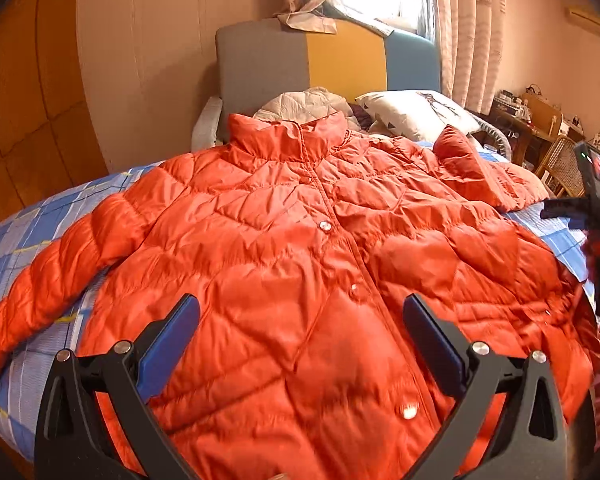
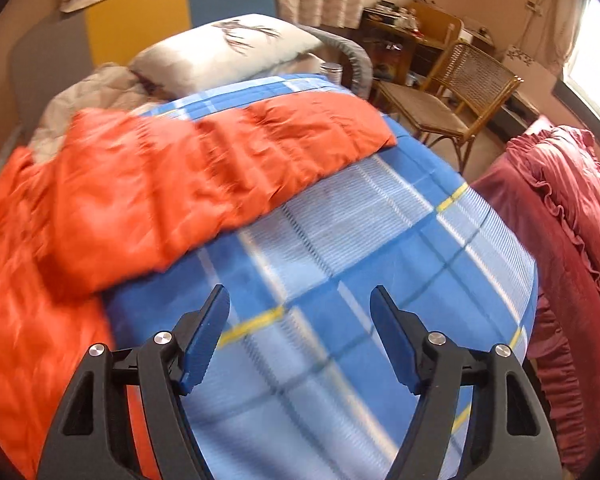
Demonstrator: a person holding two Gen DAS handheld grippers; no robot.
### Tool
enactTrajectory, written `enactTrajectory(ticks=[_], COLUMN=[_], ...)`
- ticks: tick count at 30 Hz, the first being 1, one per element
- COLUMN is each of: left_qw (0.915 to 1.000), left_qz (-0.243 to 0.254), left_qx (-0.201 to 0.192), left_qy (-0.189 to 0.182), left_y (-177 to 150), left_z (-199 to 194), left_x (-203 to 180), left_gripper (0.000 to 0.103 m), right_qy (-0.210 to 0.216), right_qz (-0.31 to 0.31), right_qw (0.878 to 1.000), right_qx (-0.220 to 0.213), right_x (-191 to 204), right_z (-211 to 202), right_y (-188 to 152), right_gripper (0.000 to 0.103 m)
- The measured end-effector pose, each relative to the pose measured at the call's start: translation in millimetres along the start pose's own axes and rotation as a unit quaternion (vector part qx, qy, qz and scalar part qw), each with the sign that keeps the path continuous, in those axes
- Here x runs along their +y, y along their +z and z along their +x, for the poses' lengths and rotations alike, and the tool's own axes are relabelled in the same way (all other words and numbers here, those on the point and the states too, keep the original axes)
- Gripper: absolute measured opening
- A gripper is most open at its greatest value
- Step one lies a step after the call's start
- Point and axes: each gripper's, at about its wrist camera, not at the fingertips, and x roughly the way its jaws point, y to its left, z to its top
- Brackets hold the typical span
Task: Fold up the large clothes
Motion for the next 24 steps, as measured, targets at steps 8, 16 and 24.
enactTrajectory(ticks=[8, 16, 24], left_qw=[0.9999, 0.9996, 0.9993], left_qz=[0.008, 0.003, -0.011], left_qx=[-0.005, 0.022, 0.030], left_qy=[0.010, 0.015, 0.021], left_y=[20, 19, 13], left_z=[33, 61, 63], left_x=[-6, -3, 9], left_gripper=[0.101, 0.101, 0.101], right_qy=[-0.040, 0.006, -0.072], right_qz=[0.060, 0.097, 0.046], right_qw=[0.997, 0.994, 0.996], right_qx=[0.038, 0.053, 0.034], right_x=[-11, -22, -30], right_z=[68, 112, 97], right_y=[68, 91, 95], right_gripper=[0.073, 0.030, 0.005])
